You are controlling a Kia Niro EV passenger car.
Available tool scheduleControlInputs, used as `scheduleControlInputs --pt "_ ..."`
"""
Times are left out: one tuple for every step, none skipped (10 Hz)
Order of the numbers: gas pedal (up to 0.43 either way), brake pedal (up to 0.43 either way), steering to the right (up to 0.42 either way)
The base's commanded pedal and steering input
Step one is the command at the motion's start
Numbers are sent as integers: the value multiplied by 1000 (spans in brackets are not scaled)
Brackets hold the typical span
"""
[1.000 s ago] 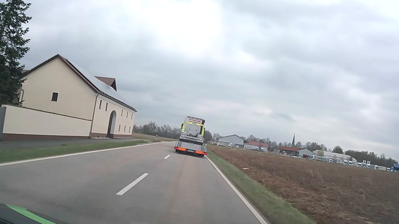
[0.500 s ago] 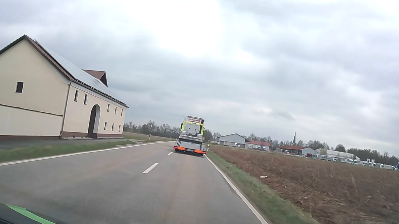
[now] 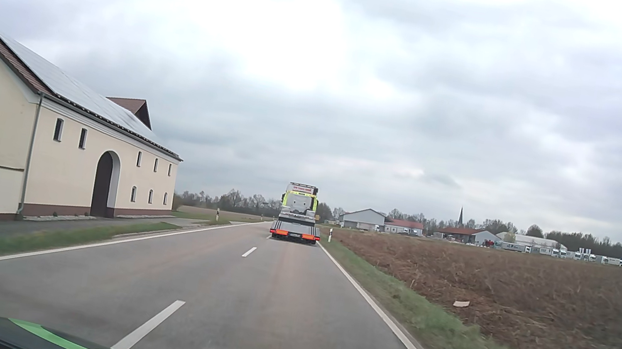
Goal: Follow the waypoints while adhering to traffic rules and regulations
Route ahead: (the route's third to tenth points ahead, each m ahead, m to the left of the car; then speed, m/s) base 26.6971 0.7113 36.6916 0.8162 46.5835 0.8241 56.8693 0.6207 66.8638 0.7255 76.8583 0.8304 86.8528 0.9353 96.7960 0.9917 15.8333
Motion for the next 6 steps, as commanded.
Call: scheduleControlInputs --pt "59 0 -3" --pt "59 0 -3" --pt "59 0 -4" --pt "59 0 -4" --pt "59 0 -4" --pt "59 0 -4"
